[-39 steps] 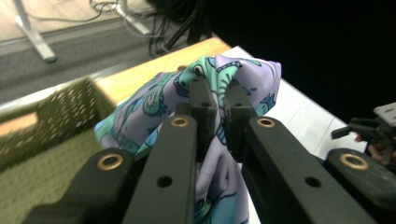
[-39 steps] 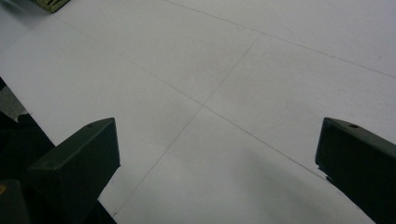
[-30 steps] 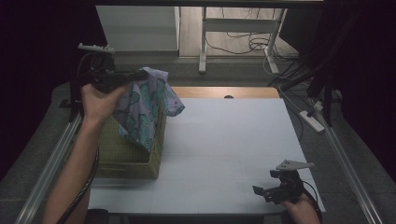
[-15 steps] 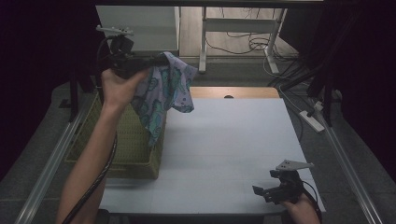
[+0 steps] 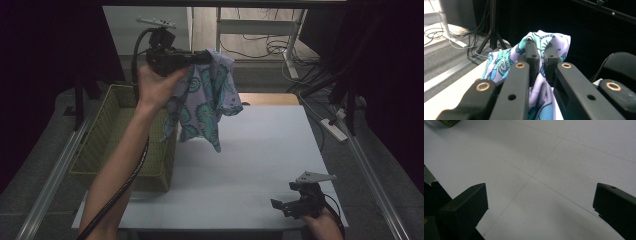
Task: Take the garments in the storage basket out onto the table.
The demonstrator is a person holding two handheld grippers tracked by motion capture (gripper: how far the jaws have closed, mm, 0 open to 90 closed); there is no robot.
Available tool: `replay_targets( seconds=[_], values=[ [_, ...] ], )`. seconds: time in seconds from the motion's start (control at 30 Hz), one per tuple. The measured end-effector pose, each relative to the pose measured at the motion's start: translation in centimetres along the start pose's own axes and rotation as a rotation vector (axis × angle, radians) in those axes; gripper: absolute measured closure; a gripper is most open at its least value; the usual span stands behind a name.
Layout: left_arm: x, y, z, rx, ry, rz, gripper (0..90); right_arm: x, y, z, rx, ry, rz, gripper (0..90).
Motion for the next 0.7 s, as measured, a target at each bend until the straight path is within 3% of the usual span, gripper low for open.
replay_targets(
  seconds=[0.7],
  values=[
    [-2.6,-1.6,-5.8,0.005,0.092,-0.041,85.1,0.0,0.0,0.1,-0.009,0.003,0.002,0.2]
  ],
)
Point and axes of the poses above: each handheld gripper's, and its own axes: z roughly backward along the jaws, y roughly out of its underside, x roughly to its left, the point moved 8 cm from there along -z, roughly forward along the jaws, and after that the axes turned 15 degrees about -z, right-handed, at the moved point
